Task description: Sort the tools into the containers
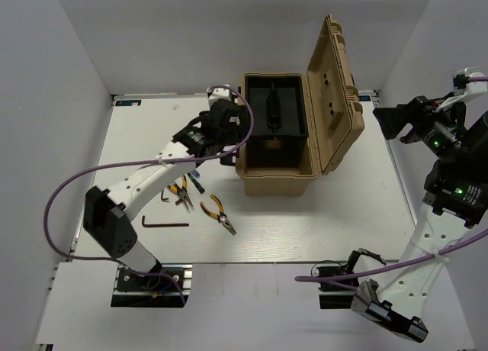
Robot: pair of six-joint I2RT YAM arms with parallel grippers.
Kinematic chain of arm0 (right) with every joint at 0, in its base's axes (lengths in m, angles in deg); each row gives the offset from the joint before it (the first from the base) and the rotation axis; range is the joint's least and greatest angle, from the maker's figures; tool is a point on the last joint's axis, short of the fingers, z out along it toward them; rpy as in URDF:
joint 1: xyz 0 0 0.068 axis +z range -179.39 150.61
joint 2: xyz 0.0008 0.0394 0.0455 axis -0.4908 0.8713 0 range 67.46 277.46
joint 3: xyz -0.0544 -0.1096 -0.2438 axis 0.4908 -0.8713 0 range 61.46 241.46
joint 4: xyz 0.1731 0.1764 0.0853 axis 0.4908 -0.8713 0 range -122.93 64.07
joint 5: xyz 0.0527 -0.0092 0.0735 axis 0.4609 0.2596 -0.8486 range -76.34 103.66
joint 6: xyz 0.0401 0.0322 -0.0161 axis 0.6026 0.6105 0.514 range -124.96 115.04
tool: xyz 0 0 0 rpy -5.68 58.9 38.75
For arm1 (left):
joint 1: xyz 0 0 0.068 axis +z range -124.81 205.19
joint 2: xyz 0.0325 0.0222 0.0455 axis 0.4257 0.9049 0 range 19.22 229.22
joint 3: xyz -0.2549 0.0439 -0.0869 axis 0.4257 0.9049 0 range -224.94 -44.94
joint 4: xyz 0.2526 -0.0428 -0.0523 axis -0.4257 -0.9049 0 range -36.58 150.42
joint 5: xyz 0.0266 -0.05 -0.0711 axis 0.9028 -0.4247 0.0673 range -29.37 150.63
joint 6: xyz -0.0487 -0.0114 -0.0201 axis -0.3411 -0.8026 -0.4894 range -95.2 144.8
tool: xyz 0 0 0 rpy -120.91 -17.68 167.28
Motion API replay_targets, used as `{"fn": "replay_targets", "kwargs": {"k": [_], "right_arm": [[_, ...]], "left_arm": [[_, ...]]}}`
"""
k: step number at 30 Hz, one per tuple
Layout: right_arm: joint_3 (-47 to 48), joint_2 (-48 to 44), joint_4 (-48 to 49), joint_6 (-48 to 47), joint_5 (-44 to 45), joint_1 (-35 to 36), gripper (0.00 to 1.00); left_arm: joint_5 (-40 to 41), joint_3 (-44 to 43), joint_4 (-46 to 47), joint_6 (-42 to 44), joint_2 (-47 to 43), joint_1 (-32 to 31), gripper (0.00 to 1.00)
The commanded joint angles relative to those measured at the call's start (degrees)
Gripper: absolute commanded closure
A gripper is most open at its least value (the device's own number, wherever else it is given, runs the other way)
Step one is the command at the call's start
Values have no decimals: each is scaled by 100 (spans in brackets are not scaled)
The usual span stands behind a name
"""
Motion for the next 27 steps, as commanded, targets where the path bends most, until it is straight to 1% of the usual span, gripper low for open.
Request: {"fn": "replay_targets", "kwargs": {"k": [1,2,3,5,6,7,8,9,10,11,12,13,14,15,16,17,18,19,20,22,23,24,25,26,27], "right_arm": [[208,-78,118,-182,-122,-46,26],[252,-61,144,-217,-183,-37,26],[427,-52,257,-218,-254,-37,21],[481,-17,555,-165,-866,-37,23],[481,-16,931,140,-1070,-29,30],[446,10,1196,343,-1776,-28,36],[307,10,1912,910,-1958,-28,43],[166,80,2659,1629,-2168,-37,58],[86,106,2962,2167,-2179,-29,66],[94,124,3270,2321,-2066,-20,72],[155,263,3203,2418,-2004,-11,78],[286,343,3142,2462,-1960,7,81],[383,422,3002,2489,-1846,24,81],[506,797,2609,2507,-1758,7,81],[1204,975,2205,2272,-1601,59,81],[1515,1159,1009,2122,-1234,86,81],[2232,2040,179,1659,-804,138,79],[2900,2232,-65,1541,-382,156,79],[3124,2408,-232,1497,-229,208,77],[3258,2699,-399,1155,567,313,76],[3380,2786,-540,849,755,410,76],[3442,2970,-646,698,1409,472,73],[3460,3015,-908,131,1677,542,73],[3461,3103,-989,-40,1932,752,70],[3435,3139,-1051,-199,2439,815,70]], "left_arm": [[273,58,16,378,-871,-40,14],[360,251,87,449,-1195,-40,18],[413,383,87,588,-1372,-40,32],[641,821,87,669,-1732,-40,59],[642,980,26,669,-2082,73,85],[642,1313,-26,669,-2251,74,92],[834,1464,-157,669,-2401,74,96],[835,1613,-228,538,-2524,74,98],[835,1945,-281,468,-2760,126,95],[835,2105,-334,380,-2850,127,87],[835,2264,-395,283,-2937,127,74],[835,2552,-457,126,-3008,127,57],[835,2668,-458,37,-3148,127,49],[835,2774,-527,-25,-3210,127,40],[835,2914,-528,-78,-3263,127,27],[835,2916,-615,-200,-3263,127,24],[835,2985,-720,-253,-3342,127,21],[835,2986,-782,-306,-3412,127,20],[905,2986,-861,-411,-3413,127,19],[1037,3039,-993,-412,-3562,127,19],[1090,3039,-1055,-482,-3562,127,19],[1090,3039,-1116,-482,-3615,127,19],[1143,3039,-1221,-482,-3615,127,18],[1143,3039,-1222,-552,-3615,127,18],[1195,3039,-1309,-553,-3615,127,18]]}}
